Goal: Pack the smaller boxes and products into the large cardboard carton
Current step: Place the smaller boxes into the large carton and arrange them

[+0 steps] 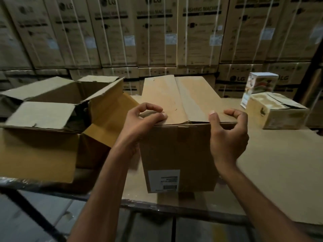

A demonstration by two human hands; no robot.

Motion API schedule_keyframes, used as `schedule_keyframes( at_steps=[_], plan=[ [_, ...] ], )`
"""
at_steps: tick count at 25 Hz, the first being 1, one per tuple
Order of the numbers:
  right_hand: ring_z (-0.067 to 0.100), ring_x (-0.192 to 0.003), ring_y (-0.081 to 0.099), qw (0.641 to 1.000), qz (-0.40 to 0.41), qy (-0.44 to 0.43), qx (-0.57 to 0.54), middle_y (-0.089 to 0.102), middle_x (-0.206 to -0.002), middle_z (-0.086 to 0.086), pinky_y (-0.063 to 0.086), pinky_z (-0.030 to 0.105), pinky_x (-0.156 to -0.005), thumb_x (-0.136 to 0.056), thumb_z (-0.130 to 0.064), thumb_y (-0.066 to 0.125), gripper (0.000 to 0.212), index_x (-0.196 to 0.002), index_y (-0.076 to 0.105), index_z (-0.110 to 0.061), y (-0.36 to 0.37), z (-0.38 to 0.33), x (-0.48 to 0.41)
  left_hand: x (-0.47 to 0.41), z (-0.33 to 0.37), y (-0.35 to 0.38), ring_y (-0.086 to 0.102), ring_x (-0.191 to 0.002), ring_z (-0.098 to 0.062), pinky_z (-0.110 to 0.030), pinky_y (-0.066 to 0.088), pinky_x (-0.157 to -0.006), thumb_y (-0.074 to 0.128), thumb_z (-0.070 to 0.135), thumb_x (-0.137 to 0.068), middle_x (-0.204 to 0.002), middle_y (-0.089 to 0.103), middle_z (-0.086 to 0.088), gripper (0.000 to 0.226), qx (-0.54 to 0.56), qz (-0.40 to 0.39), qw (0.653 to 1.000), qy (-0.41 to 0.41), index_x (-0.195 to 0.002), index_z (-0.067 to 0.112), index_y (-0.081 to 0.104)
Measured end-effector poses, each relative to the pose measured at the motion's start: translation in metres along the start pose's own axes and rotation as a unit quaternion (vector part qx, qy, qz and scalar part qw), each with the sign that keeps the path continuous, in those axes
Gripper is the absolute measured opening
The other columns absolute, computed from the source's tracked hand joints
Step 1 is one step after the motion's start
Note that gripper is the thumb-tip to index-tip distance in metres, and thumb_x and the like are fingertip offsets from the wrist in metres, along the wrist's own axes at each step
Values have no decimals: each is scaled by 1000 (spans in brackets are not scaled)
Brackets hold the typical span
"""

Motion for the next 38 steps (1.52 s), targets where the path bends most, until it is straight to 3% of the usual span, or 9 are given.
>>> schedule_keyframes(
  at_steps=[4, 7, 12, 15, 19, 21, 27, 32, 38],
  plan=[
    [-2, -76, 57, 999, 28, -25, -3, 65, -99, -15, 41, 17, -63, -89, -49, 71, 35, -113, 62, -26, 54, -33, 30, -25, -9, -66, 64, -73, 16, -7, 46, -50, 85, 28, -81, -83, 74, 24, 16, 9, -3, 1000, 17, -94, 23, 78],
    [-10, -75, 54, 998, 57, -30, 8, 63, -96, -17, 45, 26, -64, -88, -50, 70, 34, -112, 62, -27, 94, -54, 51, -54, -20, -108, 67, -81, 8, -10, 48, -53, 86, 32, -80, -95, 75, 17, 17, 21, -23, 999, 17, -94, 26, 78],
    [9, -89, 63, 993, 100, -52, 45, 69, -104, -11, 48, 28, -71, -87, -51, 69, 34, -110, 61, -27, 139, -66, 80, -93, -42, -148, 68, -91, -1, -14, 50, -60, 86, 34, -80, -98, 75, 16, 20, 44, -66, 997, 12, -96, 25, 77],
    [13, -96, 66, 989, 115, -66, 61, 71, -108, -8, 45, 23, -69, -87, -50, 70, 35, -110, 61, -26, 150, -68, 88, -106, -52, -157, 66, -94, -1, -17, 48, -67, 86, 34, -81, -100, 74, 15, 20, 54, -88, 994, 17, -96, 24, 77],
    [5, -97, 61, 987, 121, -91, 57, 69, -116, -9, 33, -2, -66, -88, -45, 72, 36, -113, 64, -20, 160, -82, 81, -125, -49, -161, 65, -99, -3, -20, 46, -71, 85, 34, -81, -104, 73, 14, 21, 66, -104, 992, 27, -97, 24, 76],
    [13, -106, 65, 985, 125, -104, 58, 70, -122, -3, 31, -3, -68, -88, -47, 70, 38, -114, 64, -20, 166, -89, 68, -134, -40, -160, 64, -100, -2, -21, 45, -72, 86, 38, -80, -105, 73, 15, 25, 64, -105, 991, 43, -98, 24, 76],
    [7, -122, 60, 972, 172, -160, 6, 67, -133, -5, 34, 0, -86, -87, -42, 72, 37, -113, 66, -16, 186, -125, 20, -170, 24, -161, 70, -93, 1, -15, 51, -67, 87, 39, -80, -104, 75, 14, 29, 58, -119, 982, 133, -102, 23, 75],
    [12, -127, 60, 940, 216, -257, -61, 58, -117, -23, 48, 28, -103, -88, -31, 74, 33, -112, 66, -9, 218, -179, -11, -201, 80, -192, 71, -94, 2, -17, 56, -66, 83, 32, -85, -111, 72, 10, 35, 74, -125, 962, 232, -114, 16, 71],
    [-3, -111, 58, 916, 233, -306, -114, 67, -112, -3, 52, 31, -98, -89, -31, 75, 36, -112, 64, -6, 296, -250, -5, -250, 119, -287, 72, -111, -15, -36, 60, -90, 84, 32, -84, -122, 72, -6, 39, 81, -121, 929, 339, -114, 12, 68]
  ],
)
Point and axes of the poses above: each hand's wrist, its own x-axis away from the middle knuckle, its own y-axis out of the palm, z = x × y, the point moved 3 cm from there along -x, towards the middle knuckle
